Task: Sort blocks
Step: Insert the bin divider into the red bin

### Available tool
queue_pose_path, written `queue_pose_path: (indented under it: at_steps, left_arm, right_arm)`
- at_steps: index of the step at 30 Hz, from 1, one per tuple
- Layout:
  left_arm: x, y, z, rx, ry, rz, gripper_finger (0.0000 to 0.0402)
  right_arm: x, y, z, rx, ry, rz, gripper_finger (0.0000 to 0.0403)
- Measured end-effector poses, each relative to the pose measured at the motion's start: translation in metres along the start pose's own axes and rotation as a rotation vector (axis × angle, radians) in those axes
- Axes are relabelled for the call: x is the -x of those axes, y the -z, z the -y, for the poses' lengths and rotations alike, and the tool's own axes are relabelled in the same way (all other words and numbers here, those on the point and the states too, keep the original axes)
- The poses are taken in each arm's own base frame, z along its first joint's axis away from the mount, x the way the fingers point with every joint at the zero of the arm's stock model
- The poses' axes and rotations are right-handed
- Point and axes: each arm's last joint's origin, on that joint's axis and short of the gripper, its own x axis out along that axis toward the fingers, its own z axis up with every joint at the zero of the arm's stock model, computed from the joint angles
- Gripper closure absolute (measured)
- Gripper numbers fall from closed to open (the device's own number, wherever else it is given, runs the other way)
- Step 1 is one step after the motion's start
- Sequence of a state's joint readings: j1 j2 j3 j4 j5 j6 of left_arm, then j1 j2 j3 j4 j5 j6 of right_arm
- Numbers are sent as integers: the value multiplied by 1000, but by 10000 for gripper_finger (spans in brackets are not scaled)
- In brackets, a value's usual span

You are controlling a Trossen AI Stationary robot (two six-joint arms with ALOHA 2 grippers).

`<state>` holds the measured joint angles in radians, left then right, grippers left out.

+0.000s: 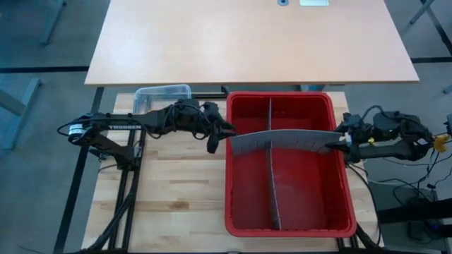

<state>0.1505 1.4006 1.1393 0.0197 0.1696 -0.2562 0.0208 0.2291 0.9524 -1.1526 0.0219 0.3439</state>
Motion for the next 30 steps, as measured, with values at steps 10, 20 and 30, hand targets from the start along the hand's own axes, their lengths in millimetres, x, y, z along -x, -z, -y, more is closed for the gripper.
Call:
queue_pose_path:
  at_steps: [10,20,30]
  left_arm:
    - [7,-13,4,-17,-8,119,271]
    - [3,-21,3,-58,-78,249,298]
    - [-10,-11,26,-107,-155,274,397]
  right_arm:
    - [44,-24,-6,-3,-39,211,183]
    - [42,-34,-5,26,102,353,256]
    - [9,-29,-2,23,173,340,400]
